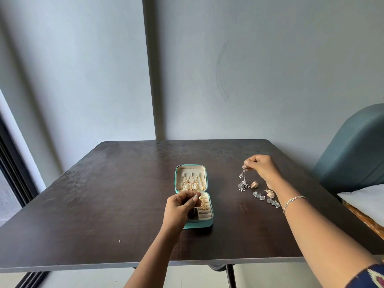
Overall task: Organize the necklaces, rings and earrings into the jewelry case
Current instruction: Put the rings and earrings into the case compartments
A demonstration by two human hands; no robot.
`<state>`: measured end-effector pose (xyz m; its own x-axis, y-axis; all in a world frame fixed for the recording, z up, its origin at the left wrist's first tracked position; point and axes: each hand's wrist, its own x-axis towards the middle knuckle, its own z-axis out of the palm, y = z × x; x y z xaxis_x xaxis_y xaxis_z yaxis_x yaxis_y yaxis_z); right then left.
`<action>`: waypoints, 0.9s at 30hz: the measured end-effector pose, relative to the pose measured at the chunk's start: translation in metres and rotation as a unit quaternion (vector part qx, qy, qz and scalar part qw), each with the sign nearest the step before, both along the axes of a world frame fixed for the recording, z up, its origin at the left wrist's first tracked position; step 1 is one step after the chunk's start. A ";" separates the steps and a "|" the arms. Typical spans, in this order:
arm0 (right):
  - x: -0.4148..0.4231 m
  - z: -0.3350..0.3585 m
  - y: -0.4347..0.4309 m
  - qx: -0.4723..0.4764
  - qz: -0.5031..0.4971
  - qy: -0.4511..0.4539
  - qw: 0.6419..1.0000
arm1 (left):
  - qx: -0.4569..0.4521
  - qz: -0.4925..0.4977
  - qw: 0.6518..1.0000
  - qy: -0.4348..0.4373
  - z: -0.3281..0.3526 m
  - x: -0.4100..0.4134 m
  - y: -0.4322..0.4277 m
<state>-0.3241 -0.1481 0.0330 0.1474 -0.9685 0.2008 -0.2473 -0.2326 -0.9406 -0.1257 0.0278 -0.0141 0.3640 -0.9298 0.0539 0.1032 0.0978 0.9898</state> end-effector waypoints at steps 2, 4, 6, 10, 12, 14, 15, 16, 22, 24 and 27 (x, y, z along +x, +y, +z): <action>0.000 0.002 0.005 0.011 0.010 0.005 1.000 | -0.001 -0.001 1.000 -0.007 0.000 0.000 0.000; 0.001 0.003 0.011 0.029 0.020 0.033 0.999 | -0.002 0.000 1.000 -0.012 0.000 0.000 0.000; 0.003 0.003 0.014 0.049 0.027 0.050 0.997 | -0.003 -0.001 1.000 -0.013 0.000 0.000 0.000; 0.007 0.000 0.019 0.085 0.046 0.048 0.994 | -0.005 -0.002 1.000 -0.008 0.000 0.000 0.001; 0.008 -0.003 0.022 0.106 0.063 0.055 0.991 | -0.006 -0.001 1.000 -0.007 0.000 0.000 0.001; 0.010 -0.006 0.024 0.129 0.086 0.068 0.986 | -0.008 -0.002 1.000 -0.005 0.000 0.001 0.001; 0.010 -0.008 0.025 0.137 0.093 0.074 0.983 | -0.009 -0.003 1.000 -0.001 0.000 0.001 0.000; 0.011 -0.010 0.027 0.141 0.095 0.081 0.982 | -0.009 -0.004 1.000 0.003 -0.001 0.002 0.000; 0.015 -0.021 0.027 0.090 0.065 0.136 0.984 | -0.012 -0.006 1.000 0.011 -0.002 0.004 0.000; 0.016 -0.024 0.026 0.076 0.066 0.146 0.984 | -0.016 -0.007 1.000 0.011 -0.002 0.004 0.000; 0.017 -0.029 0.024 0.059 0.074 0.167 0.981 | -0.020 -0.007 1.000 0.014 -0.001 0.005 0.001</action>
